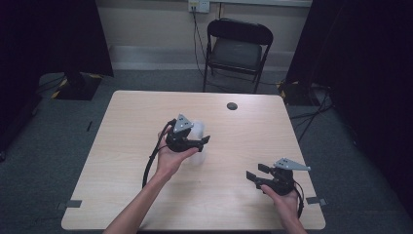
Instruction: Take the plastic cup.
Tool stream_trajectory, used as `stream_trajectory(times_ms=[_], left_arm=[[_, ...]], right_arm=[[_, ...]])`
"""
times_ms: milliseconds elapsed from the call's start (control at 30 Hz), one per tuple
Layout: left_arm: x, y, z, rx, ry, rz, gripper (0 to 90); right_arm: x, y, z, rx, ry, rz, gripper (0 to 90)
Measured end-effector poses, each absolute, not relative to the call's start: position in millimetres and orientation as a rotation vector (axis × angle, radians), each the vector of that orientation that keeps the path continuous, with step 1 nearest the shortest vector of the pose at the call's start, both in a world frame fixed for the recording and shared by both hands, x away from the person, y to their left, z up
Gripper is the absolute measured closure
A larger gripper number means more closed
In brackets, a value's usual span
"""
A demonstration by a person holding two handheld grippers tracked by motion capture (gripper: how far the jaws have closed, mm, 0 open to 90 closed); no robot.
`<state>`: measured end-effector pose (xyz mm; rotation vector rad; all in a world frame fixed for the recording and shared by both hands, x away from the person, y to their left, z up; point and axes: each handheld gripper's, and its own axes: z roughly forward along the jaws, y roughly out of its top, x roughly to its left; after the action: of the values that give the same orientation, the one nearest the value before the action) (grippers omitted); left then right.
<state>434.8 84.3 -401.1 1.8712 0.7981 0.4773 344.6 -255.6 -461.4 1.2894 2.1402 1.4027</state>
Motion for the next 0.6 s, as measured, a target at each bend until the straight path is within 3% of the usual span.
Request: stream_trajectory(times_ms=[167, 333, 600], left_arm=[[435.2, 83.1, -402.1, 1.872, 0.792, 0.469, 26.0], [434.8, 83.8, -402.0, 1.871, 0.783, 0.47, 33.7], [435.5, 86.9, -400.2, 1.853, 0.794, 0.446, 34.4]], right_arm=[[344.9, -255.1, -462.0, 1.291, 2.147, 1.404, 32.6], [345.1, -254.7, -462.2, 1.289, 2.145, 1.404, 32.6], [345.0, -254.5, -462.2, 1.289, 2.145, 1.403, 32.6]])
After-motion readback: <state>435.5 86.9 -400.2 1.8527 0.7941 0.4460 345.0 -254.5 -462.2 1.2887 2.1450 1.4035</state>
